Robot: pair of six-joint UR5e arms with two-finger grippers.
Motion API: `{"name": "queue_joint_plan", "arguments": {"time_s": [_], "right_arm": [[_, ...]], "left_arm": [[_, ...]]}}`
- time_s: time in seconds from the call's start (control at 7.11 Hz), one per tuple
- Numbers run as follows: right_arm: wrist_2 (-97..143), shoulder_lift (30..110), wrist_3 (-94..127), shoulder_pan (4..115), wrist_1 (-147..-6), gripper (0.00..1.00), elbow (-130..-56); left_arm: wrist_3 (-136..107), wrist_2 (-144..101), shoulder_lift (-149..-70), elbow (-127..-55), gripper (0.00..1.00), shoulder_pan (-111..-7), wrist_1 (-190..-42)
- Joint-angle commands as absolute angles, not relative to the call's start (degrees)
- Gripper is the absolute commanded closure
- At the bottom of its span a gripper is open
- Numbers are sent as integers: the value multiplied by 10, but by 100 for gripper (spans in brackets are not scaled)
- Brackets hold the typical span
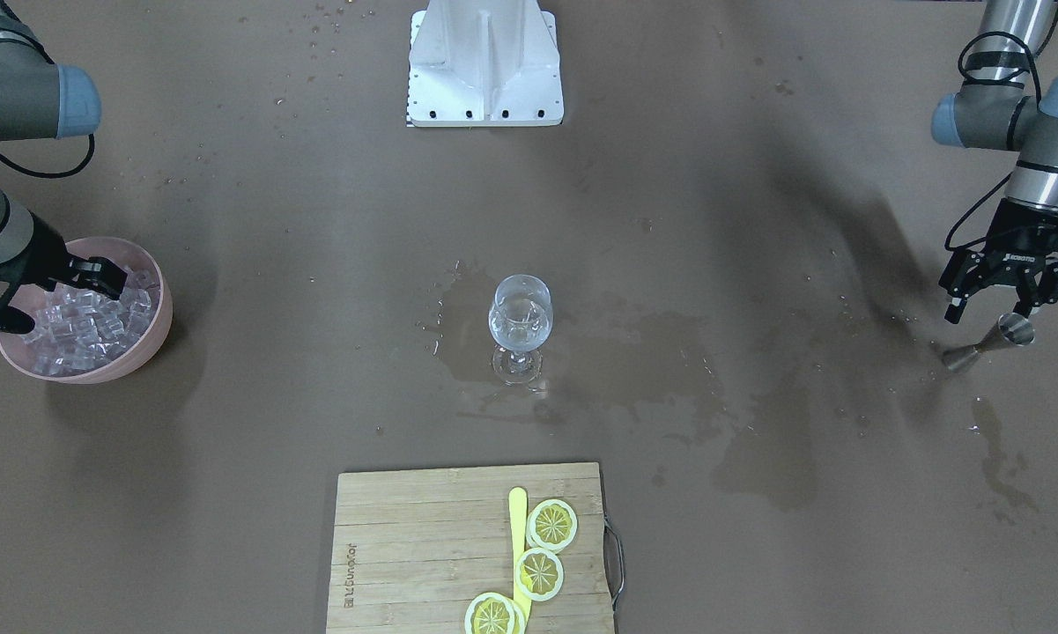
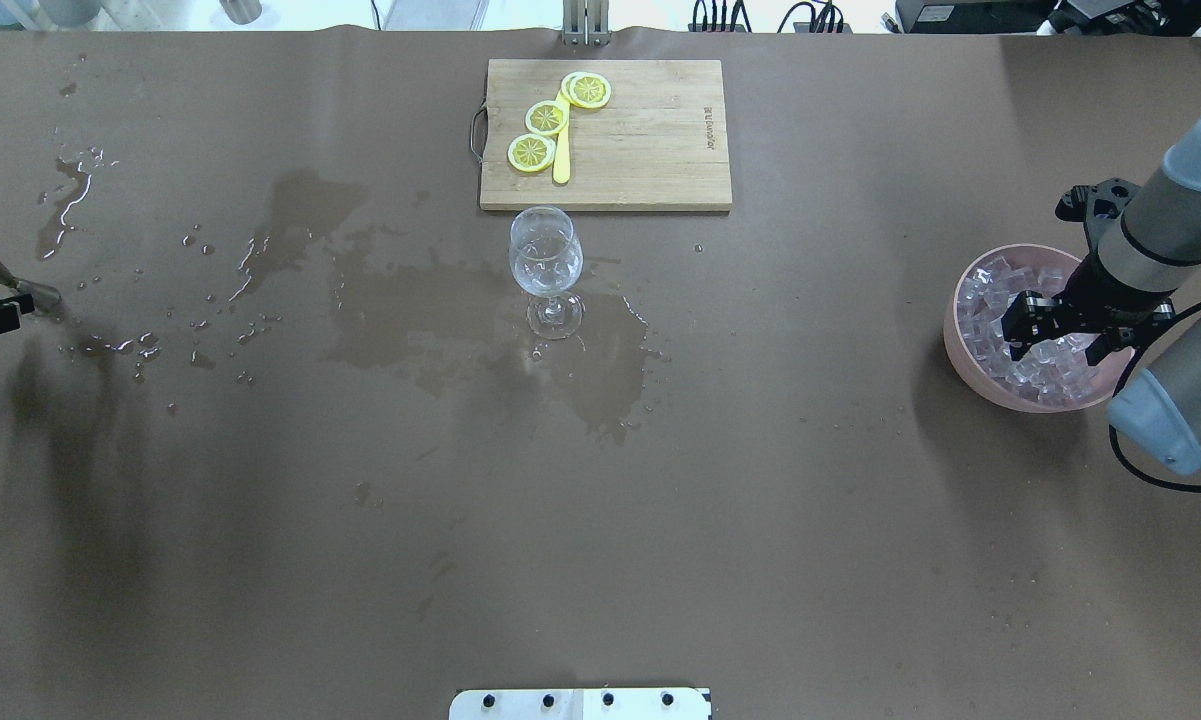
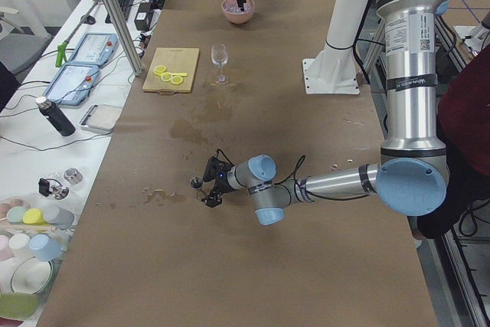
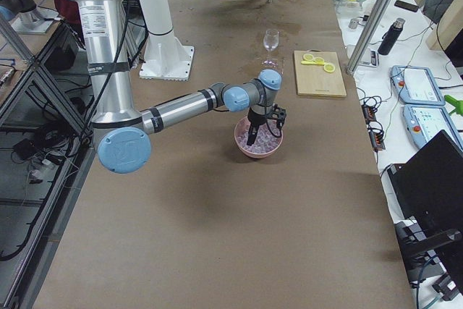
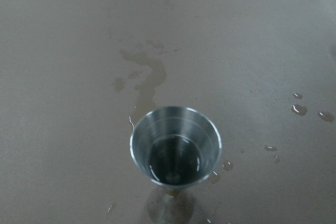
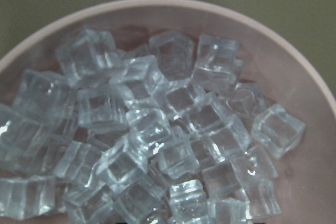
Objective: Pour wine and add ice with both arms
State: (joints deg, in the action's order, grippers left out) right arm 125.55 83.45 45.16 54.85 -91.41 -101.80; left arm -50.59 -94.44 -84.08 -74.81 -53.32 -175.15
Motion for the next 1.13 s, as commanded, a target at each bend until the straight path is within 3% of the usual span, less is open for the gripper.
{"name": "queue_joint_plan", "arguments": {"time_s": [0.0,0.28,0.56,0.98], "right_arm": [[1253,832,453,541,-914,16,-1017],[1252,832,453,537,-914,22,-1014],[1252,831,452,537,-914,43,-1011],[1251,831,453,543,-914,46,-1009]], "left_arm": [[-505,-930,-845,-737,2,-531,-1773],[-507,-905,-845,-713,2,-528,-1816],[-508,-886,-845,-711,2,-513,-1818],[-515,-824,-856,-710,2,-468,-1818]]}}
